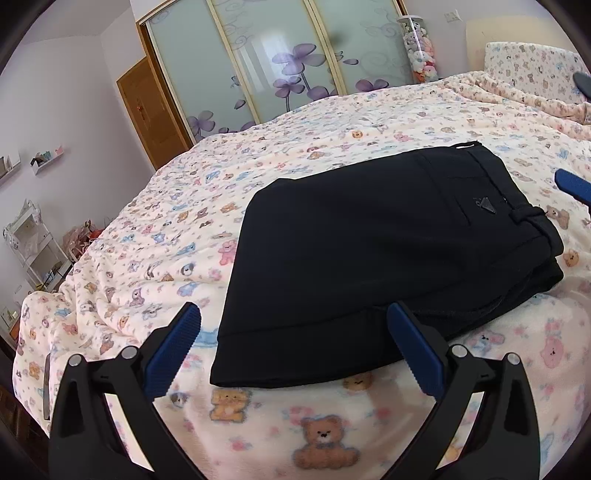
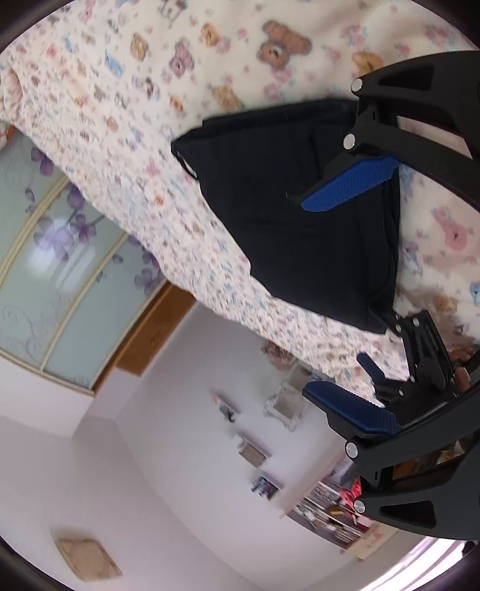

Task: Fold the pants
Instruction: 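Move both grippers over the end of the folded black trousers, then close the left gripper on the trouser end while the right gripper grasps beside it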

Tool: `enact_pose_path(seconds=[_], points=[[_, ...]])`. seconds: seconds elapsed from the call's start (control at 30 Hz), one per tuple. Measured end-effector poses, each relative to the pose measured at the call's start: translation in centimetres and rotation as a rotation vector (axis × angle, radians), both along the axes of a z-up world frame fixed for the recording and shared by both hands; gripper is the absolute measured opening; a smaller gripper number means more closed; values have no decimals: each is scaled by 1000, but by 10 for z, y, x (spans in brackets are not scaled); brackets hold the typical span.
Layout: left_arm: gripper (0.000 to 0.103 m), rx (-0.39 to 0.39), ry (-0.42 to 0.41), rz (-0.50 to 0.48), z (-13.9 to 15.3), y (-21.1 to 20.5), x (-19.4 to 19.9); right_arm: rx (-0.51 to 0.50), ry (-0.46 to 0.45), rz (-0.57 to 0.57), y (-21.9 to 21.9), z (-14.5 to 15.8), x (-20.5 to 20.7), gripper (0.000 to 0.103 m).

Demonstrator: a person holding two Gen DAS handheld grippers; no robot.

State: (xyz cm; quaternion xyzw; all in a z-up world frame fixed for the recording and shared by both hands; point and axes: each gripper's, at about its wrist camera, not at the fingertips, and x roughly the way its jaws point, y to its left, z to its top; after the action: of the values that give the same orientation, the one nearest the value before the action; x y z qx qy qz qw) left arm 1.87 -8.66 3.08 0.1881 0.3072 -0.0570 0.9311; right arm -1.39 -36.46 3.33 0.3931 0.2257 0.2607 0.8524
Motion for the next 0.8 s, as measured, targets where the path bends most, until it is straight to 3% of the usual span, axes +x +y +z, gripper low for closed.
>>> enact_pose_path(seconds=[0.07, 0.13, 0.17, 0.23, 0.37, 0.43, 0.5, 0.57, 0.6, 0.63, 0.67, 0.7, 0.8], points=[[101, -5, -1, 4, 0, 0, 0, -15, 58, 11, 4, -7, 6, 101], [101, -42, 2, 14, 5, 5, 4, -39, 254, 41, 10, -37, 25, 101], [101, -83, 11, 25, 8, 9, 8, 0, 270, 56, 10, -47, 28, 101], [101, -173, 39, 45, 16, 19, 17, 74, 269, 47, 3, -49, 26, 101], [101, -317, 56, 40, 29, 27, 32, 106, 282, 56, -1, -49, 27, 101], [101, -334, 46, 19, 32, 22, 37, 97, 271, 46, 0, -43, 25, 101], [101, -357, 49, -11, 33, 16, 44, 72, 188, 38, 2, -27, 19, 101], [101, -379, 101, -33, 25, 10, 61, 44, 99, 27, 3, -13, 15, 101], [101, -373, 157, -26, 16, 7, 71, 23, 100, 13, 3, -12, 16, 101], [101, -362, 231, -3, 2, 5, 80, -1, 146, -3, 4, -16, 21, 102], [101, -353, 314, 19, -13, 5, 87, -27, 260, -10, 5, -32, 30, 101], [101, -338, 352, 19, -27, 6, 90, -4, 293, 4, 3, -43, 35, 101], [101, -334, 302, -23, -32, 10, 78, 47, 298, 15, -2, -46, 33, 101]])
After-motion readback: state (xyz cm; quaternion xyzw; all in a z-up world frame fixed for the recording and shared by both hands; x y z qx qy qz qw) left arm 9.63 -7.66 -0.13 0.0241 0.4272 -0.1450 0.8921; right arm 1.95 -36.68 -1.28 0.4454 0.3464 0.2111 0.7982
